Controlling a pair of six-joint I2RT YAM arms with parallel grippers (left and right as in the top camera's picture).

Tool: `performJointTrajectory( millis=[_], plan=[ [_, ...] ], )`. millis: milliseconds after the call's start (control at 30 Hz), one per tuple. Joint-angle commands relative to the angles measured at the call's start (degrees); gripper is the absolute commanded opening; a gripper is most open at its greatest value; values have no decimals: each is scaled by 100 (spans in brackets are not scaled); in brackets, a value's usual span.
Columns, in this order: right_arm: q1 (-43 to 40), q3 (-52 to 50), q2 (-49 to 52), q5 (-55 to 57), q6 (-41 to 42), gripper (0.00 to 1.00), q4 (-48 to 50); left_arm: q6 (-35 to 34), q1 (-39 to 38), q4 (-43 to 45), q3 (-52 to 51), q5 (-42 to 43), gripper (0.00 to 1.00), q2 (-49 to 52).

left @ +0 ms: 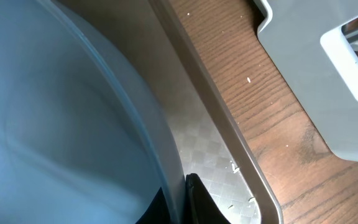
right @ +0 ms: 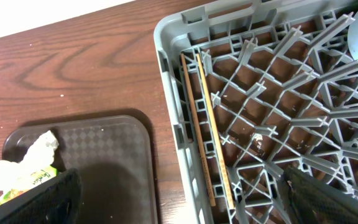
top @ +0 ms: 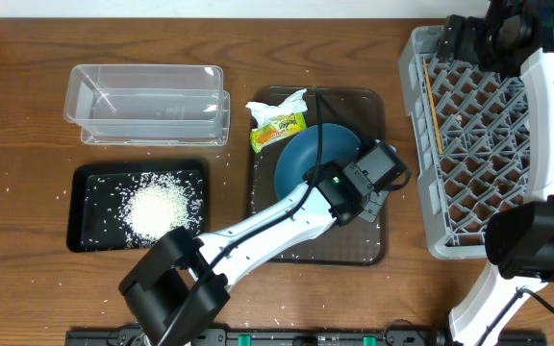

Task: Sort waste into correct bins and load items into the dishwasher rack
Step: 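Carry the blue bowl back to the brown tray and release it, then reach the left gripper to the white tissue and grasp it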

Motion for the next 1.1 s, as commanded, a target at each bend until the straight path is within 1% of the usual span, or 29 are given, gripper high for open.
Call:
performJointTrajectory(
  millis=[0, 233, 267, 300, 333, 400, 467, 633, 733, 800, 900, 1000, 1067],
  plan=[
    [28, 17, -160, -22, 61, 99, -4, 50, -48, 24, 50, -24, 6, 125],
    [28, 17, -160, -22, 61, 99, -4, 50, -48, 24, 50, -22, 8, 127],
    [28, 17, -160, -22, 61, 99, -4, 50, -48, 22, 50, -22, 14, 127],
    [28, 17, -160, -22, 61, 99, -4, 50, -48, 24, 50, -22, 17, 127],
    [28, 17, -160, -22, 61, 99, -4, 50, -48, 24, 50, -22, 24, 127],
    [28, 17, -160, -22, 61, 99, -4, 50, -48, 26, 50, -22, 29, 127],
    [28, 17, -160, -22, 61, 99, -4, 50, -48, 24, 50, -24, 31, 127],
    [28, 17, -160, -22, 61, 99, -4, 52, -46, 26, 52, -26, 31, 114],
    [28, 17, -160, -22, 61, 99, -4, 52, -24, 26, 63, -33, 33, 50],
    [28, 17, -160, -22, 61, 99, -4, 57, 33, 24, 63, -118, 42, -31],
    [28, 17, -160, -22, 61, 99, -4, 284, 175, 52, 66, -435, 42, -203],
    [28, 17, -160, -22, 61, 99, -4, 295, 345, 74, 83, -942, 54, -411],
    [28, 17, -160, -22, 61, 99, -4, 297, 485, 170, 85, -1263, 59, -529]
  ],
)
